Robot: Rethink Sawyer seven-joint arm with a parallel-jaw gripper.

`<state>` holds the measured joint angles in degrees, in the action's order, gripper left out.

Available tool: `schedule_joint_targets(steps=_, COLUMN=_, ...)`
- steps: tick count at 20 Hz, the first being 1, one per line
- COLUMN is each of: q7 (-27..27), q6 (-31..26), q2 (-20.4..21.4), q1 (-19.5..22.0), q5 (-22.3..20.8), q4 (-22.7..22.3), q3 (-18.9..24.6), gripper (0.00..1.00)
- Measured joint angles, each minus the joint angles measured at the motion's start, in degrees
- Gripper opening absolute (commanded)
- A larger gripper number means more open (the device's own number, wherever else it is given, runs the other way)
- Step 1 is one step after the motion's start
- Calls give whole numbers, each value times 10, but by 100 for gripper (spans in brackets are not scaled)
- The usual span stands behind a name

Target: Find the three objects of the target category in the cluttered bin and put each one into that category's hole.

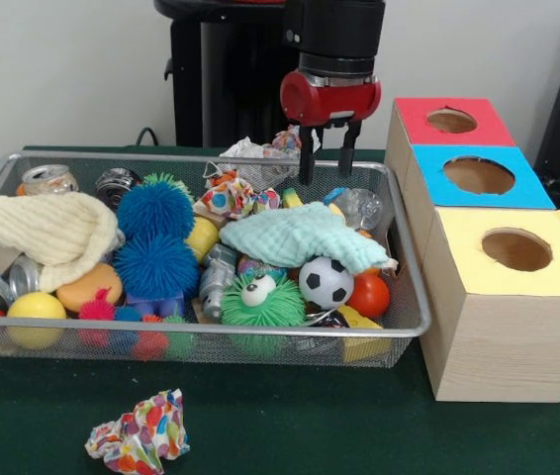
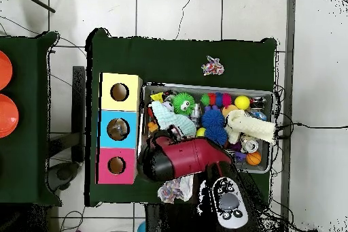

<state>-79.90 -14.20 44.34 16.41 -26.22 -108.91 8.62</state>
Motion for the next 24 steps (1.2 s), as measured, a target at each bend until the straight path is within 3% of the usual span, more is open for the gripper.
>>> schedule_joint_targets(steps=5, q7=0, q6=0, q2=3, q1=56, q5=2, q4=-8, q3=43, gripper=100)
schedule_joint_targets(steps=9, q7=0, q6=0, q2=3, q1=83, q5=1, q4=-12, q3=53, gripper=100)
schedule_joint_targets(steps=18, q7=0, q6=0, q2=3, q1=83, q5=1, q4=-19, q3=58, gripper=100)
schedule_joint_targets(steps=24, q7=0, q6=0, q2=4, q1=53, q5=1, q4=-20, q3=56, gripper=100)
